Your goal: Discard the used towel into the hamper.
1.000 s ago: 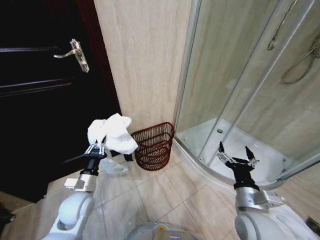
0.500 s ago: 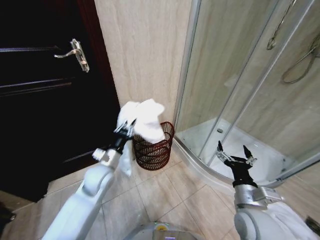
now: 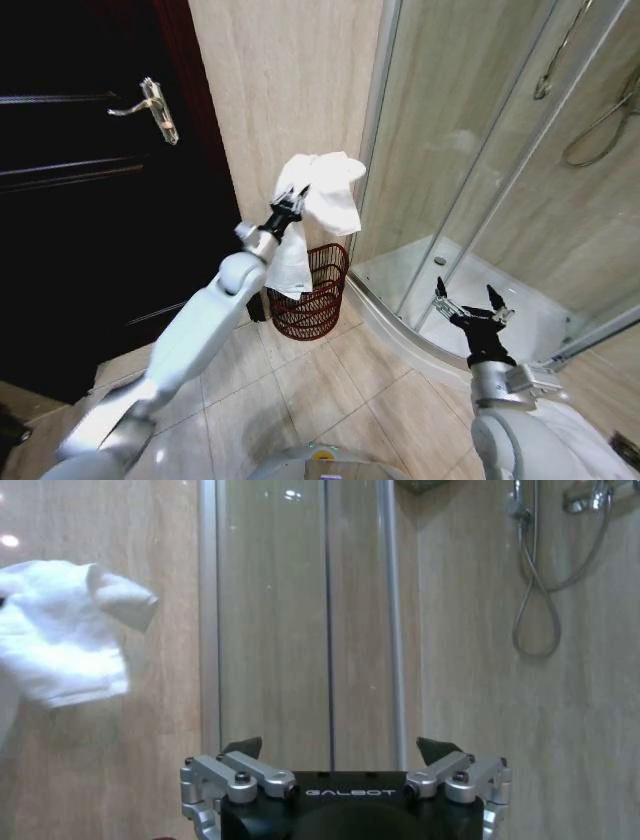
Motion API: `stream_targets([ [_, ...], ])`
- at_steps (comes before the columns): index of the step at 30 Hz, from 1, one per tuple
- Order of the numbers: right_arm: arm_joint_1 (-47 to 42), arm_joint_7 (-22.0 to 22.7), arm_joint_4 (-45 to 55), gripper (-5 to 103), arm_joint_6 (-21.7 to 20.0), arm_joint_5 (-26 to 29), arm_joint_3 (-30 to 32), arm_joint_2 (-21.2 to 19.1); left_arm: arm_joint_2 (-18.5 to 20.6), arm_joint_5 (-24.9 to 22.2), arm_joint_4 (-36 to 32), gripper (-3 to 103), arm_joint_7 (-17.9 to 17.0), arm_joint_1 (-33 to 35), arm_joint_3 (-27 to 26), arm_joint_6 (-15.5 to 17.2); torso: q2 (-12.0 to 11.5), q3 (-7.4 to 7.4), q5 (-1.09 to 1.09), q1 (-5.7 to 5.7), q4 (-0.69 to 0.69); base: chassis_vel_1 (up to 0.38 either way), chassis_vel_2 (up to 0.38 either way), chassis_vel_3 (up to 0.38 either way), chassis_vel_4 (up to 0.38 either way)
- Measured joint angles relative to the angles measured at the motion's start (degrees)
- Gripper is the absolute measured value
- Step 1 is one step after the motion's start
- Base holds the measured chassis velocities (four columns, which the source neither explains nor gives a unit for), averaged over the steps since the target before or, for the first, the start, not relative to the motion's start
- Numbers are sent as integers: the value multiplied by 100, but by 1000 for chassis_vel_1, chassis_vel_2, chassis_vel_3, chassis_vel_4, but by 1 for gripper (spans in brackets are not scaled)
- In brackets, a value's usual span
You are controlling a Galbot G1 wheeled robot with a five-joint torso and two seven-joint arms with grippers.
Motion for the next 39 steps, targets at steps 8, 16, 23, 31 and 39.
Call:
stream_targets([
  [8, -34, 6, 12, 100, -115, 182, 13, -90, -593, -86, 1095, 13, -147, -943, 292, -215, 1, 0, 0, 0, -1, 0, 0, 0, 0],
  [16, 49, -11, -110, 100, -173, 499, 242, -288, -807, 25, 1961, 13, -39, -843, 541, -537, 4, 0, 0, 0, 1, 0, 0, 0, 0],
  [23, 76, -88, -225, 100, -158, 585, 293, -328, -938, 793, 2953, 13, 109, -412, 561, -881, 4, 0, 0, 0, 0, 0, 0, 0, 0],
  [31, 92, -97, -287, 100, -88, 616, 305, -289, -690, 1878, 3524, 13, 320, -52, 624, -626, 4, 0, -2, 0, 0, 0, 0, 0, 0],
  [39, 60, -116, -261, 100, -76, 717, 453, -316, -434, 2601, 3030, 13, 1000, 257, 576, 549, 4, 1, -3, 0, 1, 0, 0, 0, 0],
])
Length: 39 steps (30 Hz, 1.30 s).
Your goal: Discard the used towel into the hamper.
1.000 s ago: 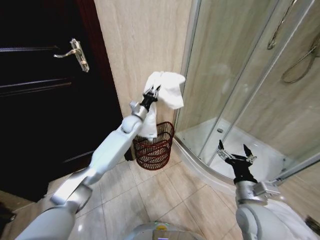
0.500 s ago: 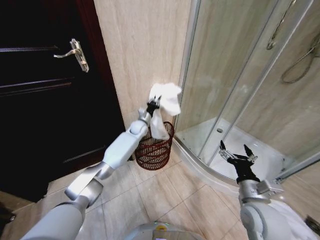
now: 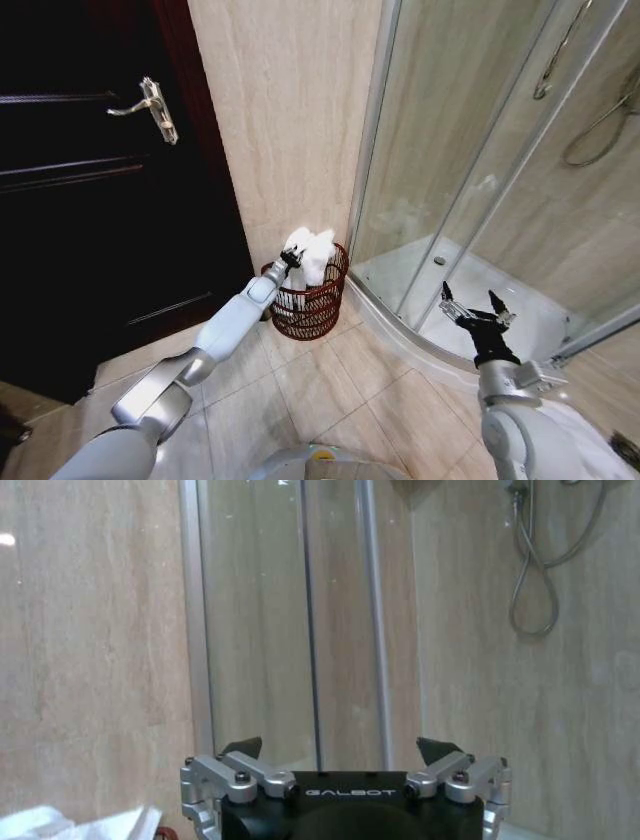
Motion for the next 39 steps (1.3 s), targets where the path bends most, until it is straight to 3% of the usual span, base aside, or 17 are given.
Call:
stream_targets([
  [1, 0, 0, 0, 100, 0, 0, 0, 0, 0, 0, 0, 13, 0, 0, 0, 0, 0, 0, 0, 0, 0, 0, 0, 0, 0],
  [5, -24, 0, 19, 100, 2, 24, 56, 7, 94, 113, -398, 13, 547, 19, -14, 613, 0, 0, 2, 0, -1, 0, 0, 0, 0],
  [7, -59, 1, 20, 100, 14, 32, 93, 12, 148, 92, -767, 12, 799, 10, -6, 1269, 0, 0, 1, 0, -1, 0, 0, 0, 0],
  [8, -59, 1, 20, 100, 14, 32, 93, 12, 148, 92, -767, 12, 799, 10, -6, 1269, 0, 0, 1, 0, -1, 0, 0, 0, 0],
  [9, -73, 2, 20, 100, 19, 39, 113, 8, 195, 82, -953, 18, 946, -11, 2, 1618, 0, 0, 1, 0, -2, 0, 0, 0, 0],
  [10, -84, 2, 20, 100, 21, 60, 145, 4, 276, 81, -1252, 23, 1322, -91, 10, 2305, 0, 0, 1, 0, -1, 0, 0, 0, 0],
  [11, -85, 2, 19, 100, 22, 71, 162, 5, 310, 78, -1404, 28, 1539, -180, 14, 2727, 1, 0, 1, 0, -1, 0, 0, 0, 0],
  [12, -85, 2, 19, 100, 22, 71, 162, 5, 310, 78, -1404, 28, 1539, -180, 14, 2727, 1, 0, 1, 0, -1, 0, 0, 0, 0],
  [14, -83, 3, 2, 100, 33, 77, 180, 32, 333, 17, -1584, 38, 1764, -451, 59, 3360, 1, -1, 2, 0, 0, 0, 0, 0, 0],
  [16, -85, 3, -7, 100, 42, 76, 177, 51, 316, -36, -1587, 44, 1801, -579, 88, 3513, 1, 0, 2, 0, -1, 0, 0, 0, 0],
  [19, -111, 3, -13, 100, 61, 69, 132, 91, 223, -6, -1574, 55, 2135, -965, 149, 4064, 2, 0, 3, 0, -3, 0, 0, 0, 0],
  [20, -111, 3, -13, 100, 61, 69, 132, 91, 223, -6, -1574, 55, 2135, -965, 149, 4064, 2, 0, 3, 0, -3, 0, 0, 0, 0],
  [22, -111, 4, -17, 100, 62, 71, 140, 83, 177, 39, -1592, 72, 2132, -1099, 226, 4200, 1, 0, 2, 0, -3, 0, 0, 0, 0],
  [25, -102, 4, -35, 100, 66, 76, 159, 73, 178, 76, -1635, 82, 2137, -1125, 243, 4206, 1, 0, 2, 0, -2, 0, 0, 0, 0],
  [27, -102, 4, -39, 100, 68, 80, 162, 73, 197, 85, -1654, 82, 2143, -1125, 250, 4205, 1, 0, 1, 0, -2, 0, 0, 0, 0],
  [28, -102, 4, -40, 100, 70, 88, 163, 84, 233, 87, -1684, 93, 2145, -1107, 250, 4198, 1, 0, 1, 0, -1, 0, 0, 0, 0],
  [39, -88, 15, 32, 100, -10, 53, 117, 113, 339, -350, -1894, 100, 1926, -910, -45, 4147, 1, 0, 1, 0, -1, 0, 0, 0, 0],
])
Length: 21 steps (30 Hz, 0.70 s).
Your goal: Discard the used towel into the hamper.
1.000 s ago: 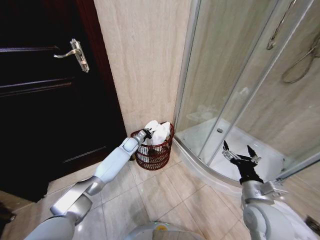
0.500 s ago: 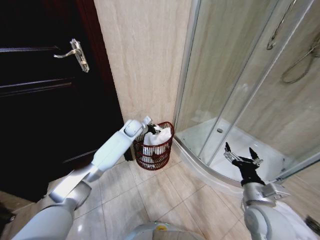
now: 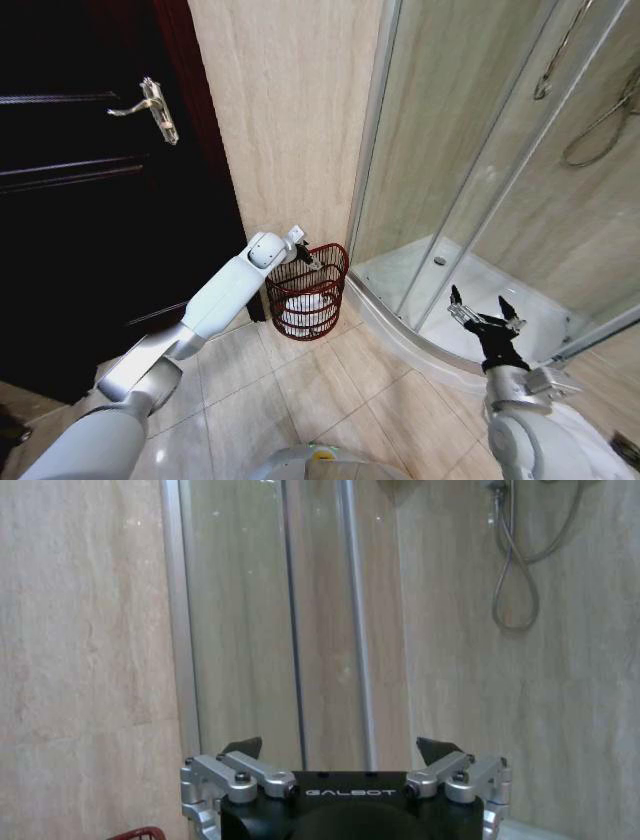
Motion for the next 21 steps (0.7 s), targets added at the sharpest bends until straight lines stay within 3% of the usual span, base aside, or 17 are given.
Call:
stream_targets([
  [2, 9, 2, 15, 100, -9, -16, -10, 0, 2, -45, -18, 100, -34, 27, -41, -3, 0, 0, 0, 0, 0, 0, 0, 0, 0],
  [4, 11, 10, 58, 100, -25, -48, -22, 8, -8, -344, -63, 100, -510, 149, -132, -186, 0, 0, 0, 0, 0, 0, 0, 0, 0],
  [5, 11, 10, 58, 100, -25, -48, -22, 8, -8, -344, -63, 100, -510, 149, -132, -186, 0, 0, 0, 0, 0, 0, 0, 0, 0],
  [7, -32, 6, 87, 100, 25, -176, -27, 45, -18, -1213, -150, 100, -1717, 400, -222, -993, 0, 0, -1, 0, 0, 0, 0, 0, 0],
  [8, -70, 0, 99, 100, 84, -243, -30, 80, -15, -1561, -242, 100, -2208, 599, -300, -1609, 0, 0, -1, 0, -1, 0, 0, 0, 0],
  [9, -70, 0, 99, 100, 84, -243, -30, 80, -15, -1561, -242, 100, -2208, 599, -300, -1609, 0, 0, -1, 0, -1, 0, 0, 0, 0],
  [12, -147, -4, 177, 100, 139, -320, -63, 143, 17, -2041, -763, 100, -3053, 1174, -609, -2606, 0, 0, -1, 0, -1, 0, 0, 0, 0],
  [13, -147, -4, 177, 100, 139, -320, -63, 143, 17, -2041, -763, 100, -3053, 1174, -609, -2606, 0, 0, -1, 0, -1, 0, 0, 0, 0],
  [16, -154, 21, 281, 100, 70, -346, -71, 106, 196, -2021, -1502, 100, -3480, 1891, -1173, -2881, 0, 0, -3, 0, -2, 0, 0, 0, 0],
  [21, -199, 55, 385, 100, -14, -340, -30, 26, 410, -1640, -2315, 100, -3780, 2810, -1917, -2691, 0, 0, -1, 0, 2, 0, 0, 0, 0],
])
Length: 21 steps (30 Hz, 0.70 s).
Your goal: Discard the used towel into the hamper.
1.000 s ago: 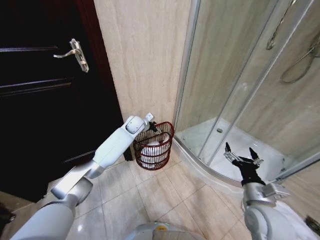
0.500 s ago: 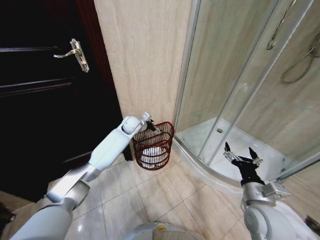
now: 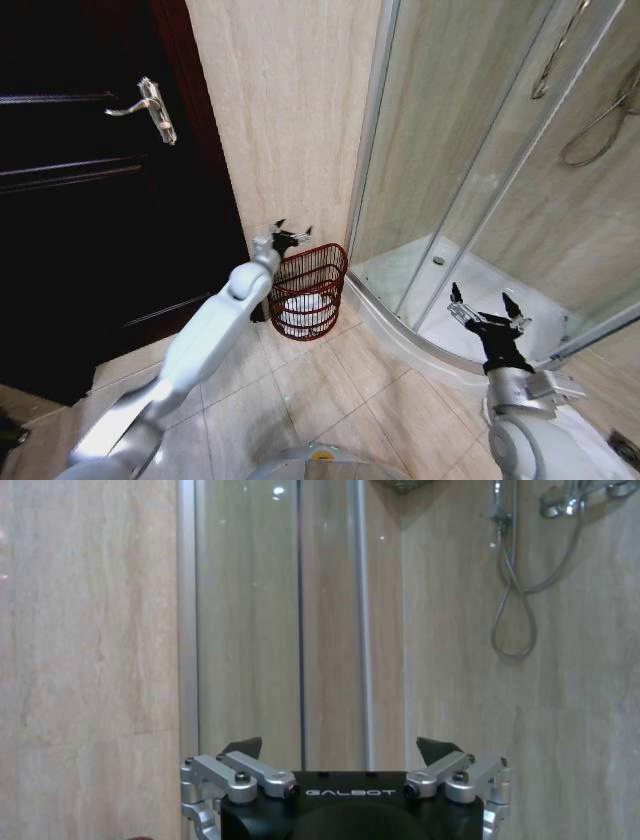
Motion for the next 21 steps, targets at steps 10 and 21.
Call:
stream_targets([
  [10, -306, -274, -39, 100, 223, -481, -29, 76, -671, 1091, -1687, 100, 241, 3007, -2191, -495, 1, -1, -2, -1, 0, 0, 0, 0, 0],
  [21, -404, -299, 125, 100, 137, -554, -50, 165, -1054, 1464, -2202, 100, 332, 3751, -2575, -776, 1, 0, 1, -1, -3, 0, 0, 0, 0],
])
